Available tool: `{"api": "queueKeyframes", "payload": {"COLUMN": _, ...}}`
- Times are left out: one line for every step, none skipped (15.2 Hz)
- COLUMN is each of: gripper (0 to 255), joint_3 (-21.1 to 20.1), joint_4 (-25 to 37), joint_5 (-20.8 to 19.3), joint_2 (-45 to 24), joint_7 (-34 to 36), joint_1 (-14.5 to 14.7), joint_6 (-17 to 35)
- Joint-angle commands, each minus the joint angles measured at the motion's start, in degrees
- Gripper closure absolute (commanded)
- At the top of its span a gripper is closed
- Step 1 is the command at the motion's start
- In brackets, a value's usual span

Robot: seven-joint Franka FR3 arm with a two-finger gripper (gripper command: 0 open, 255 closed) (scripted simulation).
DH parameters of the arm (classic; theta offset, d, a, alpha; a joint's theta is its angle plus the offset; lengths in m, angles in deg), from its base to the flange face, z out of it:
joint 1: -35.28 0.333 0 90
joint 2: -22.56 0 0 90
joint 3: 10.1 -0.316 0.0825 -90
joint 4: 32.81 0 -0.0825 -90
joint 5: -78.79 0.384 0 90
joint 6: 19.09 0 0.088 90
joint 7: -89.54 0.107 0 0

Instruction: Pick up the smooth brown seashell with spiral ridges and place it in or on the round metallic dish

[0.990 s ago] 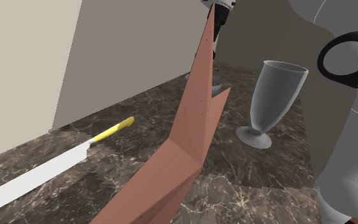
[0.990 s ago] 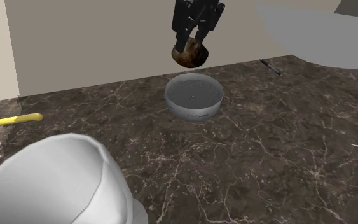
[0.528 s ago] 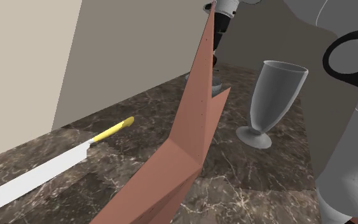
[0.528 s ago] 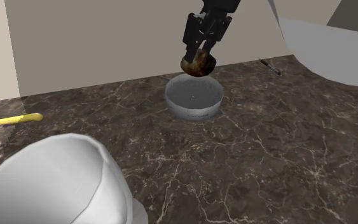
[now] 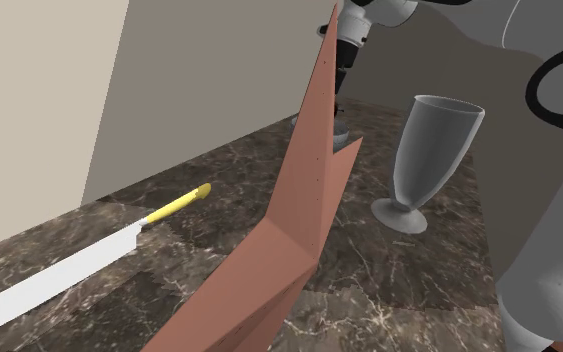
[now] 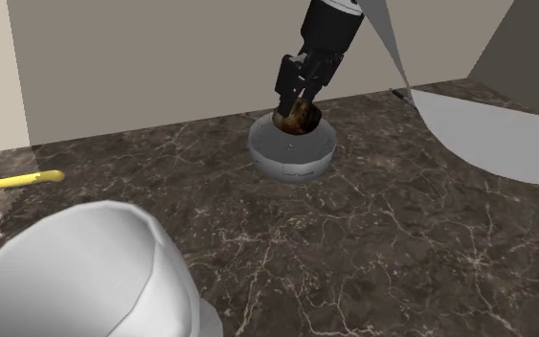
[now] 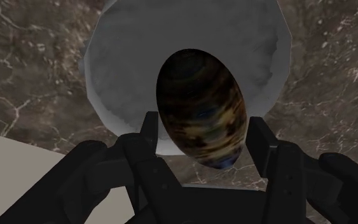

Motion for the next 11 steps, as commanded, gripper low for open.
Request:
{"api": "queueKeyframes", "payload": {"gripper": 255, "joint_3": -0.1, "joint_4": -2.6, "joint_5": -0.1, "joint_2": 0.7, "joint_7": -0.4, "joint_1": 0.1, "joint_6": 1.9}}
{"api": "queueKeyframes", "payload": {"gripper": 255, "joint_3": -0.1, "joint_4": -2.6, "joint_5": -0.1, "joint_2": 0.7, "joint_7": -0.4, "joint_1": 0.1, "joint_6": 1.9}}
{"api": "queueKeyframes", "payload": {"gripper": 255, "joint_3": -0.1, "joint_4": -2.6, "joint_5": -0.1, "joint_2": 0.7, "joint_7": -0.4, "joint_1": 0.1, "joint_6": 1.9}}
{"api": "queueKeyframes", "payload": {"gripper": 255, "joint_3": -0.1, "joint_4": -2.6, "joint_5": -0.1, "joint_2": 0.7, "joint_7": -0.4, "joint_1": 0.1, "joint_6": 1.9}}
{"api": "queueKeyframes", "payload": {"gripper": 255, "joint_3": -0.1, "joint_4": -2.6, "joint_5": -0.1, "joint_2": 0.7, "joint_7": -0.4, "joint_1": 0.1, "joint_6": 1.9}}
{"api": "queueKeyframes", "payload": {"gripper": 255, "joint_3": -0.1, "joint_4": -2.6, "joint_5": -0.1, "joint_2": 0.7, "joint_7": -0.4, "joint_1": 0.1, "joint_6": 1.9}}
{"api": "queueKeyframes", "payload": {"gripper": 255, "joint_3": -0.1, "joint_4": -2.6, "joint_5": -0.1, "joint_2": 0.7, "joint_7": -0.4, "joint_1": 0.1, "joint_6": 1.9}}
{"api": "queueKeyframes", "payload": {"gripper": 255, "joint_3": -0.1, "joint_4": -2.6, "joint_5": -0.1, "joint_2": 0.7, "joint_7": -0.4, "joint_1": 0.1, "joint_6": 1.9}}
{"api": "queueKeyframes", "payload": {"gripper": 255, "joint_3": -0.1, "joint_4": -2.6, "joint_5": -0.1, "joint_2": 0.7, "joint_7": -0.4, "joint_1": 0.1, "joint_6": 1.9}}
{"api": "queueKeyframes", "payload": {"gripper": 0, "joint_3": -0.1, "joint_4": -2.6, "joint_5": -0.1, "joint_2": 0.7, "joint_7": -0.4, "joint_1": 0.1, "joint_6": 1.9}}
{"api": "queueKeyframes", "payload": {"gripper": 0, "joint_3": -0.1, "joint_4": -2.6, "joint_5": -0.1, "joint_2": 0.7, "joint_7": -0.4, "joint_1": 0.1, "joint_6": 1.9}}
